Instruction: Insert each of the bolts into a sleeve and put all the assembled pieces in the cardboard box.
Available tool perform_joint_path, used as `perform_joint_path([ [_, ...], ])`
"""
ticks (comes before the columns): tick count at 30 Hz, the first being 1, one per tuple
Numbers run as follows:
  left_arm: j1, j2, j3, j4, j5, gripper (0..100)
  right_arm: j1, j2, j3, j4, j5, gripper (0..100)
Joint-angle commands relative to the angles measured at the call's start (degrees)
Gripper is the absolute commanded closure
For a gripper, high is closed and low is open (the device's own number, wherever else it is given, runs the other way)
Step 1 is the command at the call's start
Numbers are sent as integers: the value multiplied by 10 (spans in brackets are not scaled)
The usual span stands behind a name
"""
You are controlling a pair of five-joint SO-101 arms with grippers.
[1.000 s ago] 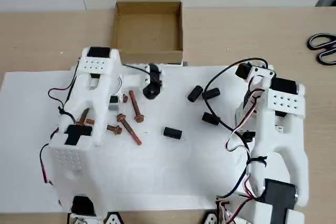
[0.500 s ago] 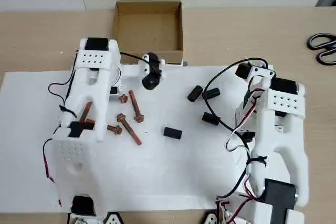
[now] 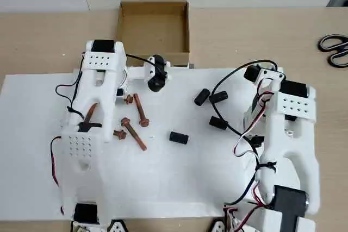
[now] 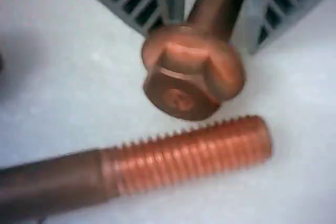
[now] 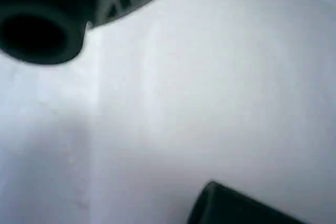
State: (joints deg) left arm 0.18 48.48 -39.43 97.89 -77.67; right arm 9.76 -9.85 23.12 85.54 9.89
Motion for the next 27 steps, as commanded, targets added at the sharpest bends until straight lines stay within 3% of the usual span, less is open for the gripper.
perform_joint_path([
  [1,3,7,-7,4,-101,925,6,-23,-3,-2,2,995],
  [6,14,11,-7,4,-82,996,6,-27,-3,-2,2,995],
  [16,22,6,-20,25,-34,994,3,-29,-3,0,2,995],
  [20,18,-17,-67,25,22,994,-21,-35,-15,29,3,995],
  [27,29,-181,-64,25,135,994,-50,-138,-69,82,19,995],
])
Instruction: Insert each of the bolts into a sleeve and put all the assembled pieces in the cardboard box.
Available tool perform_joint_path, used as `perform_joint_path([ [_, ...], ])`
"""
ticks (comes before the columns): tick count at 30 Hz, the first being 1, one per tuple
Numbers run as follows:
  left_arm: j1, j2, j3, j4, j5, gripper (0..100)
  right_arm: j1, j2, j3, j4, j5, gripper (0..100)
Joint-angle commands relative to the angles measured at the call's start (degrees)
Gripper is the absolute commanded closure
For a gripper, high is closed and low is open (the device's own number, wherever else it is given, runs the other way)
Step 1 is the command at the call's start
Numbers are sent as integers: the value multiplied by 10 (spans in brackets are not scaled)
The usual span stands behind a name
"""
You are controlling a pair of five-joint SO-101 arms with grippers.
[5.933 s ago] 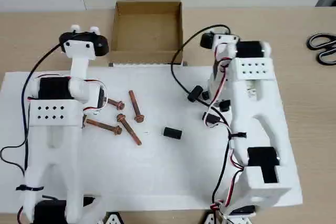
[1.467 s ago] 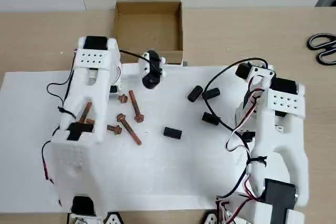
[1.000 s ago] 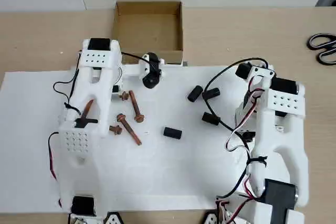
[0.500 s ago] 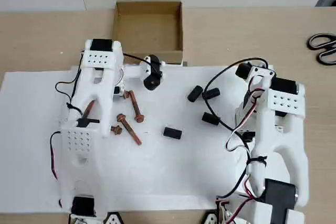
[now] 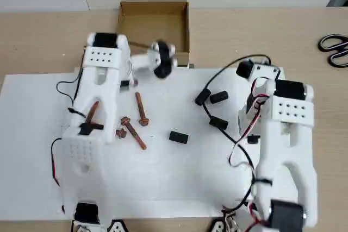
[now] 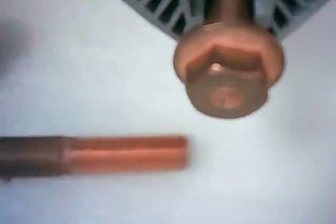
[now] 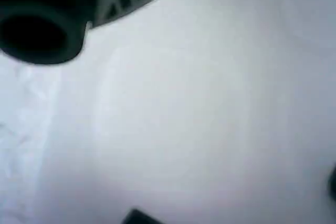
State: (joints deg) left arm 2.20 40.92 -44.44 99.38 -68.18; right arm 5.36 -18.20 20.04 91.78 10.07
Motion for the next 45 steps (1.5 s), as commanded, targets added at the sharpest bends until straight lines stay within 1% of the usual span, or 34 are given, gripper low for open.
perform_joint_path([
  [1,11,-127,-8,11,65,994,-6,-66,-40,28,25,995],
  [6,27,-215,29,11,209,994,-4,-109,-40,59,38,994],
  [10,41,-276,47,11,404,994,-5,-131,-39,63,18,994],
  [12,46,-305,52,11,480,994,-6,-147,-40,63,2,995],
  [13,47,-324,52,11,505,994,-6,-160,-40,63,-8,995],
  [18,62,-411,71,10,578,994,-6,-236,-38,58,-70,995],
  [22,82,-475,114,10,677,994,-6,-300,-37,57,-133,995],
  [28,98,-574,215,-4,798,994,-6,-363,-16,57,-139,995],
  [33,105,-673,327,-51,879,994,-7,-432,55,35,-140,995],
  [36,114,-745,422,-98,920,994,-36,-493,111,9,-144,995],
  [39,122,-822,520,-151,962,994,-73,-557,159,-23,-171,995],
  [43,123,-908,628,-210,1031,994,-133,-619,232,-58,-190,995],
  [45,125,-940,678,-231,1051,994,-165,-646,267,-77,-198,995],
])
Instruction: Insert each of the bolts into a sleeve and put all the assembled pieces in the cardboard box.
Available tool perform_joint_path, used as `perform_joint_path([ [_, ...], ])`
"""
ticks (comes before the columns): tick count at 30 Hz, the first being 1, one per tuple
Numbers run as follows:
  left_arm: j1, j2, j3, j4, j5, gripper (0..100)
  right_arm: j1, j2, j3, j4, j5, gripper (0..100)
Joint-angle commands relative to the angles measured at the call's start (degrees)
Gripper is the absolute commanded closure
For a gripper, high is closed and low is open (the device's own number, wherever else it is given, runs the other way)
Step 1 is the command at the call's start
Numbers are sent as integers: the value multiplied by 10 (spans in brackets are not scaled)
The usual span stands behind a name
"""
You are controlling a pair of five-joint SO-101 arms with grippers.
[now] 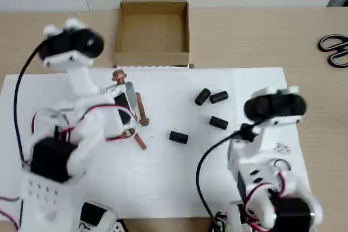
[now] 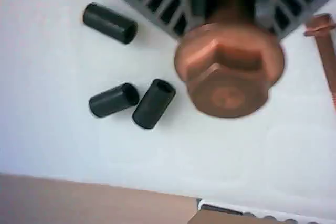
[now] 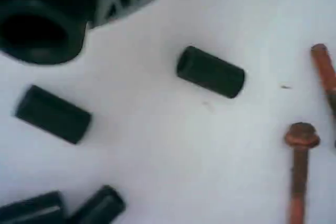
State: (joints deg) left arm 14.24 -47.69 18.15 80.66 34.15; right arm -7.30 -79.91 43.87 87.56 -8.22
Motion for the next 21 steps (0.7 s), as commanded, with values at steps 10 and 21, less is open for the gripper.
perform_joint_path([
  [10,5,-179,217,-120,75,994,-215,-160,153,-104,14,995],
  [21,58,-287,280,-134,90,994,-325,-237,218,-105,61,995],
])
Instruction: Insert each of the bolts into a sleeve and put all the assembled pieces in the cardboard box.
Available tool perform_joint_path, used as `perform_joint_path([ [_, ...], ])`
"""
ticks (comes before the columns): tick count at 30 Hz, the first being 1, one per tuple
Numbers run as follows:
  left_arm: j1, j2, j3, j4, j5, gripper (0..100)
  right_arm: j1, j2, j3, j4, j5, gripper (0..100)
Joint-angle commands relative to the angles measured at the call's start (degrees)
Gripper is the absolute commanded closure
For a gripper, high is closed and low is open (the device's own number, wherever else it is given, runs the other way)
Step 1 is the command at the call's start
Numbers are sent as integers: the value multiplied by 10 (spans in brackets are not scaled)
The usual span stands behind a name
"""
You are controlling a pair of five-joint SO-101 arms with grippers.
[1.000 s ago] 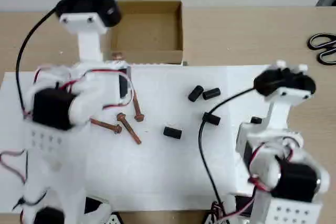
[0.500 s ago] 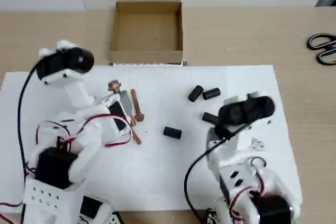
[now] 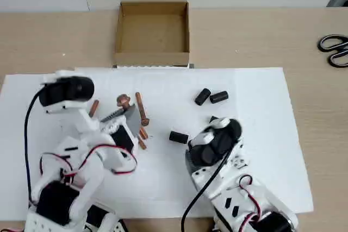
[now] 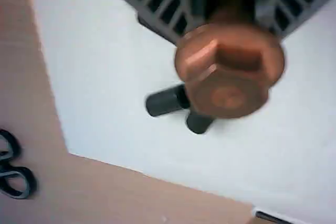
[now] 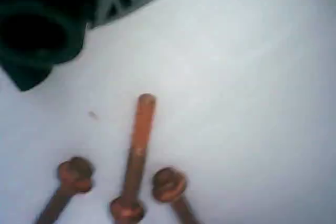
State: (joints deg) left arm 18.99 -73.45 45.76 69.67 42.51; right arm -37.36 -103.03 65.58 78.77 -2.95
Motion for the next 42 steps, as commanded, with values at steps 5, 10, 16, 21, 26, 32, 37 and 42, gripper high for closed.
perform_joint_path([
  [5,24,-75,31,-53,4,994,-58,-7,15,-40,8,995],
  [10,54,-101,51,-58,5,994,-95,-6,40,-87,9,995],
  [16,74,-120,80,-58,6,994,-124,-5,69,-131,9,995],
  [21,102,-132,87,-58,6,994,-124,-5,71,-145,10,995],
  [26,110,-129,88,-66,5,994,-124,-5,71,-145,10,995],
  [32,119,-128,92,-79,4,994,-138,-5,71,-145,10,995],
  [37,128,-132,124,-80,4,994,-138,-5,69,-145,10,995],
  [42,130,-129,125,-78,-2,994,-138,-5,68,-145,10,995],
])
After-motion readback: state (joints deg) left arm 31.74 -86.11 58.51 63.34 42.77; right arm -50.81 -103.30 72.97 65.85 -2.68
